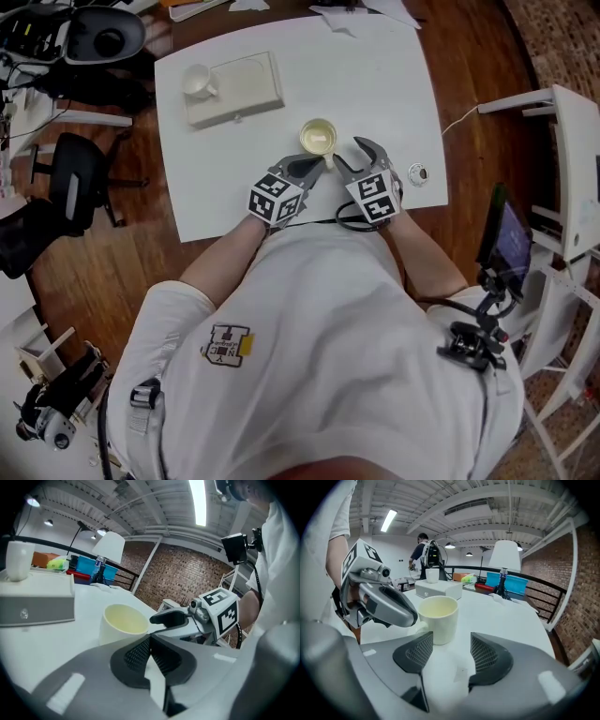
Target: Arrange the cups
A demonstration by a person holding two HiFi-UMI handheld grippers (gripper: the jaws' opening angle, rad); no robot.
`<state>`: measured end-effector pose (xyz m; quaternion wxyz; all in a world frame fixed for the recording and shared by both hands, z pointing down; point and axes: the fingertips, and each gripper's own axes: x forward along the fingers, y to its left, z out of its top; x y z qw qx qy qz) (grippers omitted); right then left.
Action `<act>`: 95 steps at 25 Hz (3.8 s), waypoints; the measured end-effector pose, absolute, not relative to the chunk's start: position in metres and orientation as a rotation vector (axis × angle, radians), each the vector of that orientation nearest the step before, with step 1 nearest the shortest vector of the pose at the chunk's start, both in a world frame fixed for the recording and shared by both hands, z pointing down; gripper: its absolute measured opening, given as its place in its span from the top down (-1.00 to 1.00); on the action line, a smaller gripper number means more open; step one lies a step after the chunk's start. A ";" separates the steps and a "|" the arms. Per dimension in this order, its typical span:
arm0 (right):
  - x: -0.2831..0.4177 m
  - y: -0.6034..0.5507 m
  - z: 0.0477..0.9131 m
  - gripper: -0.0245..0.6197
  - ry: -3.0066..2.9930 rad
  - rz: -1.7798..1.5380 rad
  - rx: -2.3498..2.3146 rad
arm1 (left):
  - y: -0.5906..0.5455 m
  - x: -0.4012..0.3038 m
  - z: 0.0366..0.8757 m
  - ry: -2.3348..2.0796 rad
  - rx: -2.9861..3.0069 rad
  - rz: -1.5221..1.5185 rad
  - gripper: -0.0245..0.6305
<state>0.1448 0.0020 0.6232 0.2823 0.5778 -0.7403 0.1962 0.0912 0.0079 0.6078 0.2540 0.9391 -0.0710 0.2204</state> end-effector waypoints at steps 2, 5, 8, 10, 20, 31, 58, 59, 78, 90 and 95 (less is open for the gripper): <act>0.152 0.008 0.614 0.27 -1.991 0.561 1.651 | 0.004 0.076 0.611 -0.190 2.565 0.634 0.92; 0.137 0.021 0.604 0.17 -2.056 0.583 1.664 | -0.034 0.042 0.616 -0.285 2.603 0.689 0.92; 0.103 0.027 0.615 0.04 -2.059 0.544 1.533 | -0.090 0.047 0.605 -0.325 2.667 0.700 0.90; 0.091 0.022 0.629 0.06 -2.007 0.563 1.513 | -0.109 0.074 0.594 -0.248 2.702 0.705 0.85; 0.123 0.016 0.641 0.73 -1.937 0.545 1.431 | -0.075 0.107 0.598 -0.095 2.663 0.728 0.76; 0.109 0.001 0.642 -0.60 -2.153 0.392 1.277 | -0.075 0.056 0.612 -0.418 2.471 0.551 0.69; 0.090 -0.058 0.606 -0.35 -2.217 0.216 1.313 | -0.086 0.034 0.583 -0.531 2.468 0.432 0.78; 0.090 -0.064 0.599 -0.35 -2.224 0.203 1.319 | -0.090 0.028 0.578 -0.554 2.465 0.404 0.78; 0.048 -0.248 0.536 -0.35 -2.235 0.158 1.312 | -0.056 -0.091 0.594 -0.723 2.327 0.349 0.78; 0.034 -0.265 0.547 -0.35 -2.242 0.221 1.329 | -0.040 -0.116 0.591 -0.754 2.294 0.372 0.78; 0.035 -0.266 0.565 -0.35 -2.249 0.223 1.322 | -0.042 -0.111 0.595 -0.733 2.301 0.383 0.78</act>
